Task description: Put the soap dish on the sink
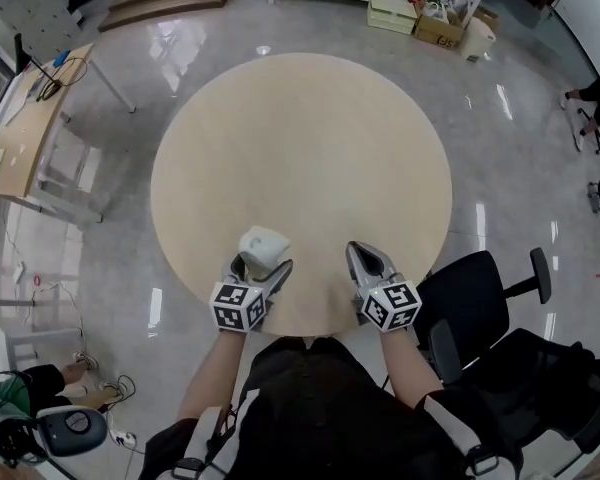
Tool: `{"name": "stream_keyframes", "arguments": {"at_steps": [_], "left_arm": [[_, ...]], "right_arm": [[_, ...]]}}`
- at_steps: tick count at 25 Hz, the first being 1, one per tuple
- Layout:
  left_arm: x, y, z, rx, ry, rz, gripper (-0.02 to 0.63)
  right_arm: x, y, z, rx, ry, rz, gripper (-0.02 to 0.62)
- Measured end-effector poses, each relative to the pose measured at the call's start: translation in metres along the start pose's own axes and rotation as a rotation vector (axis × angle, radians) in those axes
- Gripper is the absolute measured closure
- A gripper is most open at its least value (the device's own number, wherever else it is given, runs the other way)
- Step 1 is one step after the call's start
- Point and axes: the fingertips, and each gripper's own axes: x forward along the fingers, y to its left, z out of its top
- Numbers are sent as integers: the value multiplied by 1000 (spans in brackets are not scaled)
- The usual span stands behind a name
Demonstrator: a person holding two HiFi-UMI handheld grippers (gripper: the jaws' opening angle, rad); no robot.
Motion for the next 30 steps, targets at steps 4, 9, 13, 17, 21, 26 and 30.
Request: {"name": "stream_keyframes", "arguments": {"at_steps": [4,9,13,17,21,26,30], "left_arm": [[9,2,-19,-13,68,4,137],[14,4,-42,-5,154,4,137],[16,9,-70,10,257,19,137],[23,13,-90,32,336,21,137],[32,11,-104,78,414,10,137],[46,13,-116,214,494,-5,137],[55,5,-125,310,565,-34,137]], "right_arm": [[1,-4,-25,22,51,-21,589],[-1,-4,-45,47,91,-34,589],[-5,-4,-70,80,147,-54,589],[-5,-5,-92,99,200,-60,589],[-6,-6,-100,113,220,-66,589],[-6,-4,-103,119,225,-69,589],[-12,-5,-107,133,230,-84,589]]}}
